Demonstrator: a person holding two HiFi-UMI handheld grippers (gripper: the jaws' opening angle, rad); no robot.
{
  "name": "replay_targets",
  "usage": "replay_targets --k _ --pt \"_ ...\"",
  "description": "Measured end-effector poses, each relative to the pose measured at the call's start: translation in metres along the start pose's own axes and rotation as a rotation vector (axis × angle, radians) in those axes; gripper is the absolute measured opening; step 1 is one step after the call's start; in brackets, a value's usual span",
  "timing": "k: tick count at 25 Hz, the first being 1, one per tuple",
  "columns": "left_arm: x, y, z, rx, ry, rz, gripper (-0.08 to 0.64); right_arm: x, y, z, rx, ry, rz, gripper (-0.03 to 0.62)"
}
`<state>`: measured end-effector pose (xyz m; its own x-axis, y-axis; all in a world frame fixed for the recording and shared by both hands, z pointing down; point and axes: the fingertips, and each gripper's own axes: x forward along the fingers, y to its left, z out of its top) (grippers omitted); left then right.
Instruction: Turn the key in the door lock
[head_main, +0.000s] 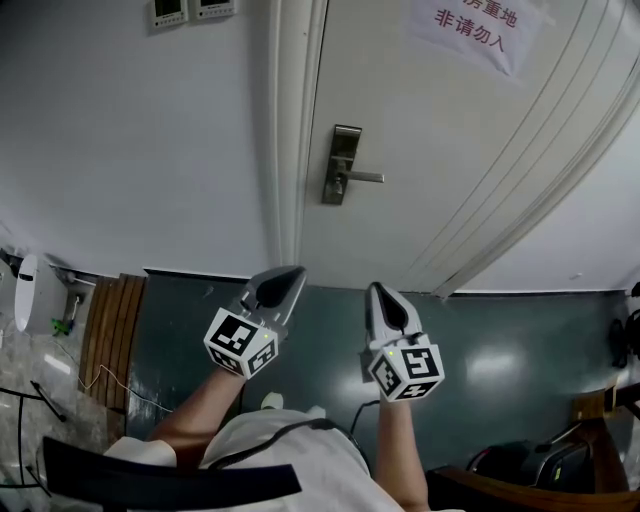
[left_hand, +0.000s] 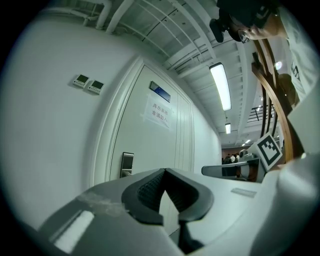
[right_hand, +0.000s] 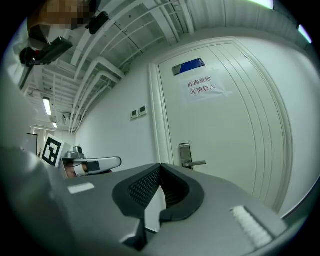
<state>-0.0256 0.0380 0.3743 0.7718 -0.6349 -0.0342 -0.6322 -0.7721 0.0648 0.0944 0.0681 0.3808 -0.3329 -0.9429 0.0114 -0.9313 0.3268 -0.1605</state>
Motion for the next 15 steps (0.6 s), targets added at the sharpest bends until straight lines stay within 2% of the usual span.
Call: replay_targets --k 15 --pt "0.006 -0.003 -0.003 0.004 0.005 -0.001 0.005 -0.002 -0.013 -0.005 0.007 0.014 -0.020 0.008"
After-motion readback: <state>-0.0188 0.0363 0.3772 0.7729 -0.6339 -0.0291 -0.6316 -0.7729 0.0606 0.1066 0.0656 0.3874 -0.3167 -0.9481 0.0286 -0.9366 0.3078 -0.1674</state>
